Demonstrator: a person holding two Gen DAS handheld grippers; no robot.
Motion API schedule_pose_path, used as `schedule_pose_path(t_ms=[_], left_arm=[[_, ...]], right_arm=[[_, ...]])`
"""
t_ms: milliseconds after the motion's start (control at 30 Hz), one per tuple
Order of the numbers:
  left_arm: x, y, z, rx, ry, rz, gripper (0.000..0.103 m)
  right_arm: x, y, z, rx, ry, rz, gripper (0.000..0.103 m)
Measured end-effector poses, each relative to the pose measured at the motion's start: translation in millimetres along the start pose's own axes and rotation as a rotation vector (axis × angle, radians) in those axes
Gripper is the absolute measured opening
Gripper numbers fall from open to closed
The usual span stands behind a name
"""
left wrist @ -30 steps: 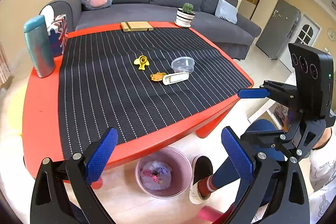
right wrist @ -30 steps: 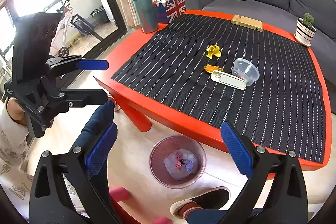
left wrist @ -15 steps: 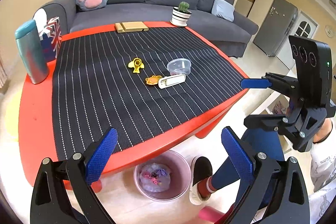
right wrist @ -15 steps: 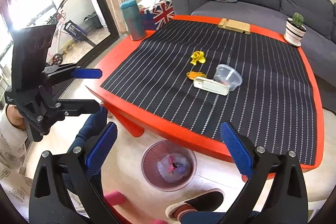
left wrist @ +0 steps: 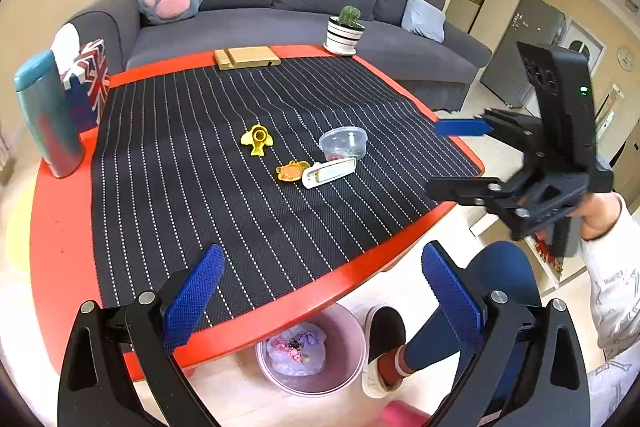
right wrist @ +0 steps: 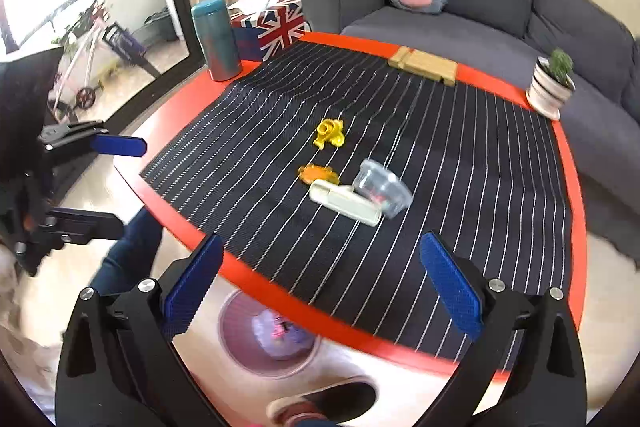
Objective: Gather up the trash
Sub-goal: 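Move the right tool back to the clear container with red contents, then grasp and lift the clear red-filled container with the right tool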
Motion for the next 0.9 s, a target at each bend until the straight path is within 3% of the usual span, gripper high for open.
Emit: schedule_pose_path(t_ms=[433, 600, 900], left_arm=[[-4.8, 5.5, 1.4, -0.003, -0.017, 0.000, 0.095], [-7.5, 6.1, 0.7, -0.003, -0.023, 0.002, 0.095], [-12.0, 4.5, -2.6, -0.006, -0.036, 0.004, 0.095]], right_arm=[[31.1, 53.5, 14.1, -0.089, -0.081, 0.020, 0.096], [35.6, 76.8, 10.5, -0.147, -0.154, 0.007, 0.072], [40.2, 99.4, 1.2, -0.203, -0.188, -0.003, 0.042]])
Point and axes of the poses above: each gripper's, at about its wrist camera, not at the fingertips, and y roughly the way its jaws point, x to its right, z to its top, the point moved 10 cm from there along y, roughly the way its jaws point, and after that the axes turned 7 degrees about x, right-handed, at the moved point
